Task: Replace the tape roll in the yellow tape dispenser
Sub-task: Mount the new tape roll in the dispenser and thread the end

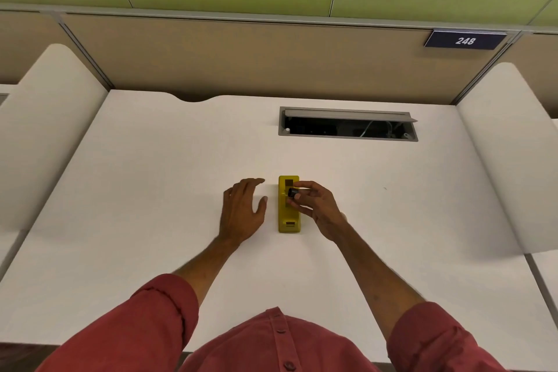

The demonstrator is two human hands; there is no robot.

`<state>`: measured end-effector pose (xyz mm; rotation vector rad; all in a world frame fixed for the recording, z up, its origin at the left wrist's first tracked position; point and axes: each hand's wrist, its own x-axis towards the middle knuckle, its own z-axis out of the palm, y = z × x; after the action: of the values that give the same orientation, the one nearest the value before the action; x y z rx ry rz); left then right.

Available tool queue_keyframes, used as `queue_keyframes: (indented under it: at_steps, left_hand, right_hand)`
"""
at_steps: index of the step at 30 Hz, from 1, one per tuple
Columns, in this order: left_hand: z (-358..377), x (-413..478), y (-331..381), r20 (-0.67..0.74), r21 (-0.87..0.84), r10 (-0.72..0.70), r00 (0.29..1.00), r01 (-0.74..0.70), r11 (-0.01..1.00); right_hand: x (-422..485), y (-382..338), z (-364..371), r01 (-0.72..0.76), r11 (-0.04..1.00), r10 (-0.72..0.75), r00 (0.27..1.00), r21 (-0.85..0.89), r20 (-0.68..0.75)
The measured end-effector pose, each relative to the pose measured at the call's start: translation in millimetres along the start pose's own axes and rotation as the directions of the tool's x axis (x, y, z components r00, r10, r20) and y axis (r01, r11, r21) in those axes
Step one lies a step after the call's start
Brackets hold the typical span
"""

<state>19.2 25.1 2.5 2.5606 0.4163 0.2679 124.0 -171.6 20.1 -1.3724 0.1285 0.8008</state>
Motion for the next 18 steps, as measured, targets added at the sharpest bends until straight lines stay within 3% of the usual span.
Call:
queue_keyframes:
  at_steps: [7,18]
  left_hand:
    - [8,10,39,0.071,-0.088,0.233,0.970,-0.227,0.970]
    - [22,19,65,0.151,-0.157,0.266,0.952,-0.242,0.957]
  right_hand:
    - [-12,-10,-6,0.043,0.996,-0.046,0.998,-0.076,-0.035]
    - [-25,-14,-26,0.039,0.990,-0.048,0.997,-0.139,-0.064]
